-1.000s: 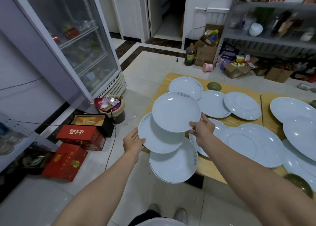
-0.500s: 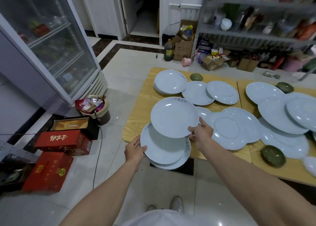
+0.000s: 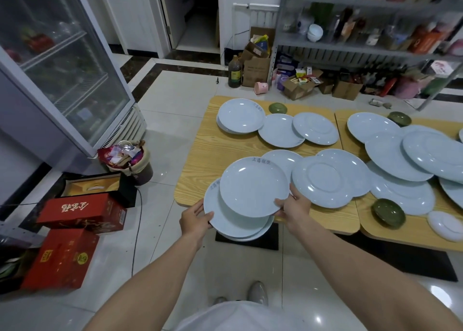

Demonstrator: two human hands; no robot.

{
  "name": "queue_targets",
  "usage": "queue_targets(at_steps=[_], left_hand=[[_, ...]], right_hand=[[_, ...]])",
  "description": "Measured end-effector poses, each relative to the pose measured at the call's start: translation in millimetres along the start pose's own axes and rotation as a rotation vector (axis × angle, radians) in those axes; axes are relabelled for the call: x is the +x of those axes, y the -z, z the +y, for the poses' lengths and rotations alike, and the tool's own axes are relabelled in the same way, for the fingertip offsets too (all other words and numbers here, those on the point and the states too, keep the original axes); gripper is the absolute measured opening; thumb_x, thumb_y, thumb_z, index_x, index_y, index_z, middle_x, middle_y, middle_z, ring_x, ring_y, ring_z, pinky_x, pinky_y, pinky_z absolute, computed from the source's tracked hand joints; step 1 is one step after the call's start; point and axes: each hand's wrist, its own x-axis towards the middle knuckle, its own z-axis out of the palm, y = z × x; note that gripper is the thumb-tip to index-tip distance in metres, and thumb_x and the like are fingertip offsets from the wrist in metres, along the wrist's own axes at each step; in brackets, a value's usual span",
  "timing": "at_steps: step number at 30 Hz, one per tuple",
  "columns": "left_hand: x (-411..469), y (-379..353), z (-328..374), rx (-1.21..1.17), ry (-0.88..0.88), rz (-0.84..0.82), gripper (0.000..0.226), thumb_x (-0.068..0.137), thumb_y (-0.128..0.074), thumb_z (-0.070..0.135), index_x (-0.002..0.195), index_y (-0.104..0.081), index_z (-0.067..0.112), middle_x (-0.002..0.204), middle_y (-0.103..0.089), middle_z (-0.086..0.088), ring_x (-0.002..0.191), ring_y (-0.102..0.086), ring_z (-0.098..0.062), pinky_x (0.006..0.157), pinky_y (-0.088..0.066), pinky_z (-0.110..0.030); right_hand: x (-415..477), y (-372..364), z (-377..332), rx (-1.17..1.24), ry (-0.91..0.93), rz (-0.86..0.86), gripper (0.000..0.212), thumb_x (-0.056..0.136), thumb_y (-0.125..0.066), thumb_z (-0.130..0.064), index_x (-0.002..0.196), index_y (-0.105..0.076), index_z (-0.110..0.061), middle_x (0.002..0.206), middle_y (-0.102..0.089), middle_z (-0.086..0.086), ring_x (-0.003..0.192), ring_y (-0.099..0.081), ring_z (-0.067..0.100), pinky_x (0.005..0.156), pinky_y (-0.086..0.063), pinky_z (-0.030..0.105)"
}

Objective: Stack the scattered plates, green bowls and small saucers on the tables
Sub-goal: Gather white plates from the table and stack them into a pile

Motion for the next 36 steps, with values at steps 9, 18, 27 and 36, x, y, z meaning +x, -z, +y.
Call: queue_targets(at_steps=[9, 18, 27, 36], left_hand=[[3.0, 0.8, -3.4, 0.039, 0.021, -0.022, 0.054, 0.084, -0.066, -0.012, 0.132, -0.060, 0.013, 0.130, -0.060, -0.003, 0.101, -0.067, -0.029, 0.068, -0.062, -0.038], [5.5, -0.2, -3.5, 0.058, 0.020, -0.033, 0.054, 0.085, -0.065, -0.012, 0.132, -0.060, 0.012, 0.129, -0.059, -0.005, 0.095, -0.069, -0.030, 0.067, -0.062, -0.038], [7.0, 0.4, -4.1, 0.075, 0.022, -0.057, 0.054, 0.086, -0.065, -0.008, 0.134, -0.059, 0.015, 0.127, -0.060, -0.007, 0.094, -0.069, -0.030, 0.065, -0.062, -0.035], [6.8, 0.4, -6.6, 0.084, 0.012, -0.070, 0.054, 0.087, -0.067, -0.006, 0.135, -0.058, 0.017, 0.125, -0.060, -0.006, 0.094, -0.069, -0.027, 0.069, -0.062, -0.037]], right_hand=[[-5.4, 4.5, 22.7, -0.092, -0.001, -0.048, 0.070, 0.083, -0.057, 0.020, 0.140, -0.055, -0.021, 0.127, -0.064, 0.001, 0.102, -0.065, 0.025, 0.070, -0.062, 0.040], [-2.8, 5.2, 30.5, -0.114, -0.033, -0.061, 0.077, 0.083, -0.058, 0.022, 0.148, -0.043, -0.017, 0.133, -0.061, 0.007, 0.105, -0.063, 0.027, 0.076, -0.061, 0.044], [9.1, 6.2, 28.5, -0.315, 0.077, -0.004, 0.076, 0.076, -0.060, 0.015, 0.140, -0.054, -0.025, 0.110, -0.068, 0.000, 0.101, -0.066, 0.026, 0.082, -0.060, 0.048], [10.8, 9.2, 28.8, -0.458, 0.144, 0.032, 0.069, 0.078, -0.064, 0.011, 0.139, -0.056, -0.021, 0.104, -0.068, 0.005, 0.094, -0.063, 0.022, 0.079, -0.050, 0.026]])
